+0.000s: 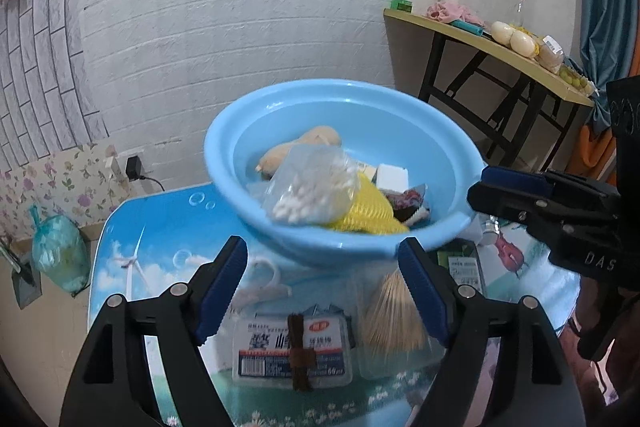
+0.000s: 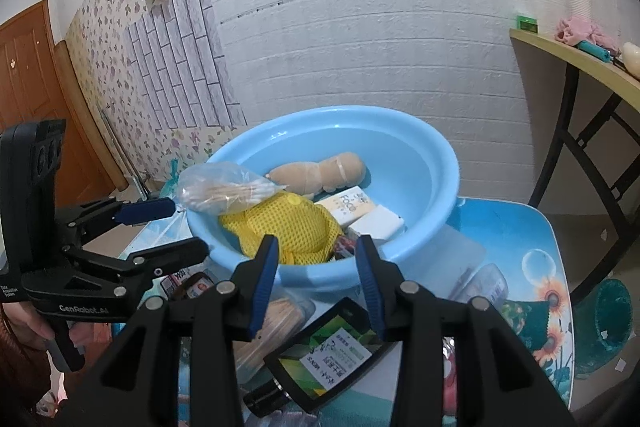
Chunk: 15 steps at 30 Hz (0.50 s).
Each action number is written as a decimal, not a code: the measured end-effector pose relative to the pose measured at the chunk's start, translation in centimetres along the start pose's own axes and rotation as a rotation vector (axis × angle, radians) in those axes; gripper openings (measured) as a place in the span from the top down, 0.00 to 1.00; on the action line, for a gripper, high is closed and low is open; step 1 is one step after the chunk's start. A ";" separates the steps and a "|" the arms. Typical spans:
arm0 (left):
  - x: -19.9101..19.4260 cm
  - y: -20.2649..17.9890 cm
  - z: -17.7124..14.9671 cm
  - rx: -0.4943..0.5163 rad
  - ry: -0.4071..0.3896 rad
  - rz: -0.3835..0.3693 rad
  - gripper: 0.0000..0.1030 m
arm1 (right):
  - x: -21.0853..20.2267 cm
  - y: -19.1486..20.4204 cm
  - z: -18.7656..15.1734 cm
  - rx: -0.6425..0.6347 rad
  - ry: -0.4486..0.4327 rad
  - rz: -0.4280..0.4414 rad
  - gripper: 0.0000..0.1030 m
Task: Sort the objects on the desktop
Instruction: 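Lift the swab bag and snack bag into the blue basin and release both, then withdraw both tools from the basin toward the remaining table items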
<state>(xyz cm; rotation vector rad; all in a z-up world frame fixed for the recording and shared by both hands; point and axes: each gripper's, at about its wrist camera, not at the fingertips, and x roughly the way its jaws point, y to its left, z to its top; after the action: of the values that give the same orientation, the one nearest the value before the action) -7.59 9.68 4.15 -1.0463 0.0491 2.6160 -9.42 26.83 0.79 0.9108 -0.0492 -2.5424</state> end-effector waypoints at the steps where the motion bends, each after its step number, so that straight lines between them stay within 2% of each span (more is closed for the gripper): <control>1: 0.0 0.0 -0.1 -0.002 0.003 0.001 0.24 | -0.1 0.1 -0.1 0.000 0.002 -0.002 0.62; 15: -0.6 1.9 -4.6 -0.061 0.058 0.021 0.23 | -0.7 0.0 -3.1 0.023 0.078 -0.052 0.61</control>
<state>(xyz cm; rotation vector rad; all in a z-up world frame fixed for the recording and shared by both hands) -4.73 7.06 1.07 -1.1488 -0.0064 2.6208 -7.02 27.44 -1.20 1.0314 -0.0314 -2.5559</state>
